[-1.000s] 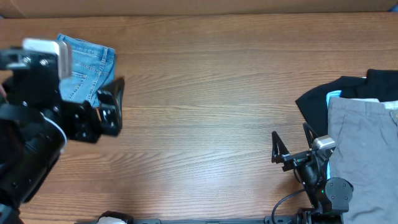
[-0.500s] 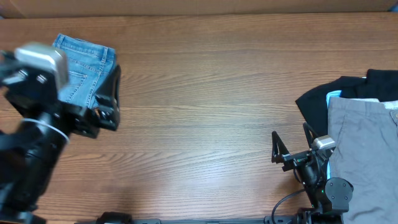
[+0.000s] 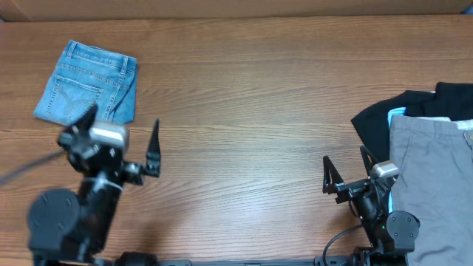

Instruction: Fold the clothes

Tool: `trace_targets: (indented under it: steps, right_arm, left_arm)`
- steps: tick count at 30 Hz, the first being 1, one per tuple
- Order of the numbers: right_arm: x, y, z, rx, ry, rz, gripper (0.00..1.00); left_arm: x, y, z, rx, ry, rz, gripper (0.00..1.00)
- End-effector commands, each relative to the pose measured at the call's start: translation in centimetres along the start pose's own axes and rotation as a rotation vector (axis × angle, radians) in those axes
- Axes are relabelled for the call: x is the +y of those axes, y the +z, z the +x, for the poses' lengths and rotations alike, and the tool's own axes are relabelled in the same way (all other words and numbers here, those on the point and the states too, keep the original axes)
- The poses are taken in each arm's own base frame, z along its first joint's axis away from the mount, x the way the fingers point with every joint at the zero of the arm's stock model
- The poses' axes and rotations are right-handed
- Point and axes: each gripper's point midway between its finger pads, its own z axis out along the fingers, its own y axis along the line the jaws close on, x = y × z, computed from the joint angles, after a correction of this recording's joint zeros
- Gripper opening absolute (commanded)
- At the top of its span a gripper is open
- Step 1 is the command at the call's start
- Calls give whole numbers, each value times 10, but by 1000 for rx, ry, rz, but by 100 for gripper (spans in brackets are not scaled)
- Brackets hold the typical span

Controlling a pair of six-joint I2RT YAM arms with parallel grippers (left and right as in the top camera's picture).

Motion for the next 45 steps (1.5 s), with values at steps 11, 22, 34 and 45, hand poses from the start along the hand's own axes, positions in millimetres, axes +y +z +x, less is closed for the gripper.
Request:
trace_targets:
  steps: [11,22,34,45]
  right_arm:
    - [-3,0,1,-7,-2,13,100]
    - [-3,0,1,-7,-2,13,100]
    - [-3,0,1,-7,-2,13,100]
    - [-3,0,1,-7,-2,13,100]
  left_arm:
    - [-11,-14,139,-28,50,-61,100]
    - [-23,10,210,30,45,-31,100]
    - [-24,18,224,1,-9,-37,100]
    - [-24,18,225,2,-9,-37,100]
